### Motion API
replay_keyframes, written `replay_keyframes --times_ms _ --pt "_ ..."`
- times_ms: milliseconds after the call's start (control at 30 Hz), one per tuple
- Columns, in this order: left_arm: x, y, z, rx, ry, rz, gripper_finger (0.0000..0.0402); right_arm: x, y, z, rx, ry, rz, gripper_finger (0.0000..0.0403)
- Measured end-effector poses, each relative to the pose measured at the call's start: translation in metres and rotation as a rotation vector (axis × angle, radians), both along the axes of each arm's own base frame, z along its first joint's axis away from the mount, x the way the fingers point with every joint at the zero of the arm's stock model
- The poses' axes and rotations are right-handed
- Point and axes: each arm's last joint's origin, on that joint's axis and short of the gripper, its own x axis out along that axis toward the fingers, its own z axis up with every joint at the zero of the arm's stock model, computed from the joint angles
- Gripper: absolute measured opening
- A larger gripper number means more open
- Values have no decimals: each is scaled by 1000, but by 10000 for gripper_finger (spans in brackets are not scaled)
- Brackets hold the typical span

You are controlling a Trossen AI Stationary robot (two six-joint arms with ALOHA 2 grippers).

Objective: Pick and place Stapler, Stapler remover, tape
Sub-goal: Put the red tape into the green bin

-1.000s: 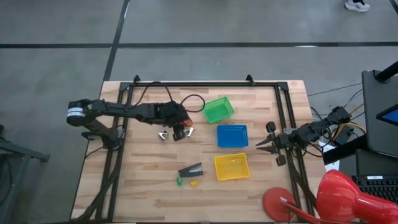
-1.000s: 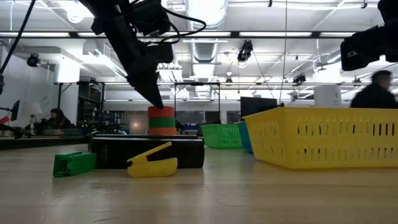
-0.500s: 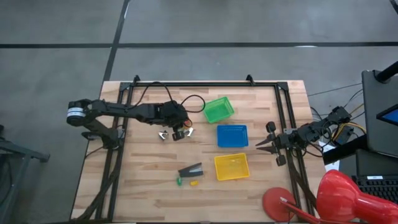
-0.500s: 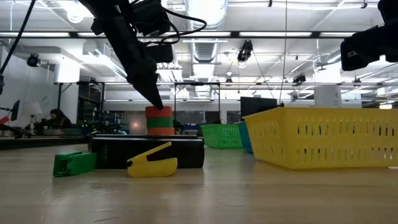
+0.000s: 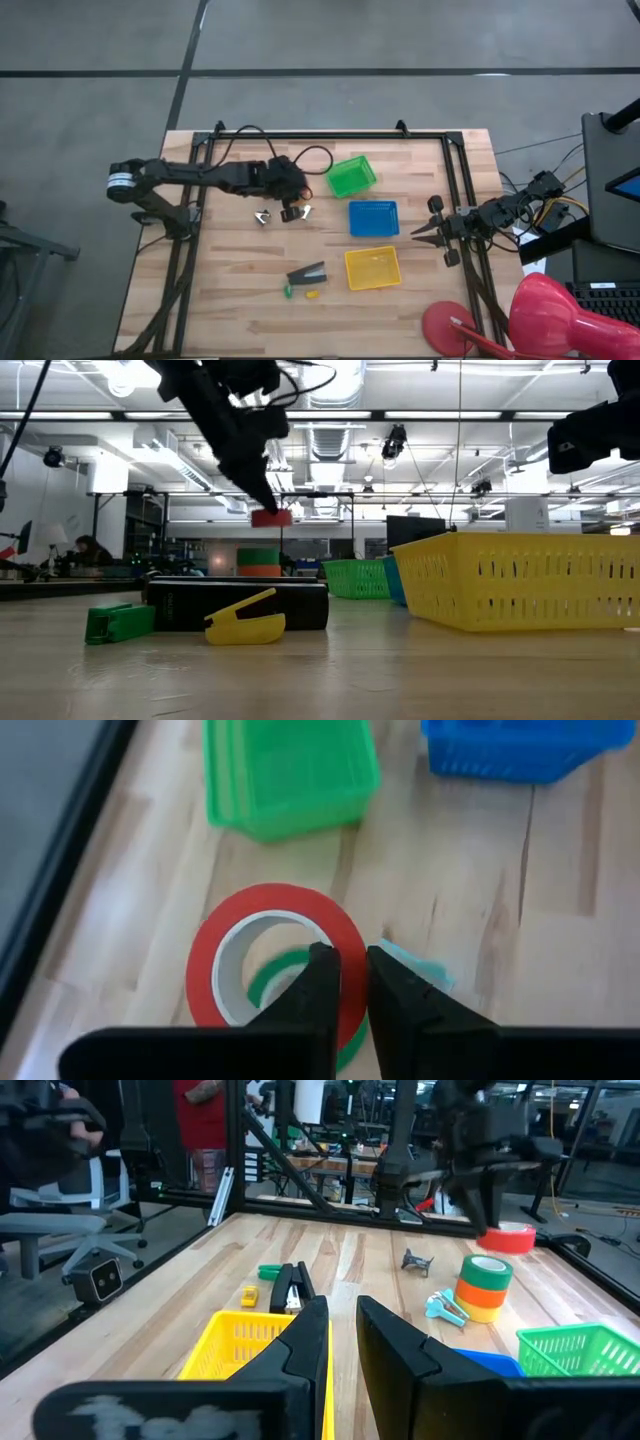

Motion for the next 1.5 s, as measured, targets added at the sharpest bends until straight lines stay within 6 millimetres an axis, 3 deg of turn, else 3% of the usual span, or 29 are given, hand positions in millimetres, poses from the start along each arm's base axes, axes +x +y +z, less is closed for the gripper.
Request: replay_keyframes --times_ms 200,467,700,933,1167,1367,1500 --pt "16 2 27 23 -133 -17 38 0 0 0 1 0 0 52" --pt "52 12 33 38 -189 -53 39 0 0 0 0 0 0 52" --pt "95 27 22 61 -154 -109 40 0 0 0 1 2 0 52" --pt "129 65 8 20 -159 -102 41 0 0 0 0 0 0 52" --pt "151 93 -24 -32 -125 -81 41 0 0 0 2 0 0 52" --pt "161 99 -53 -64 -63 -79 42 0 0 0 0 0 0 52" --pt "162 100 -61 -76 -49 -72 42 0 0 0 1 0 0 52"
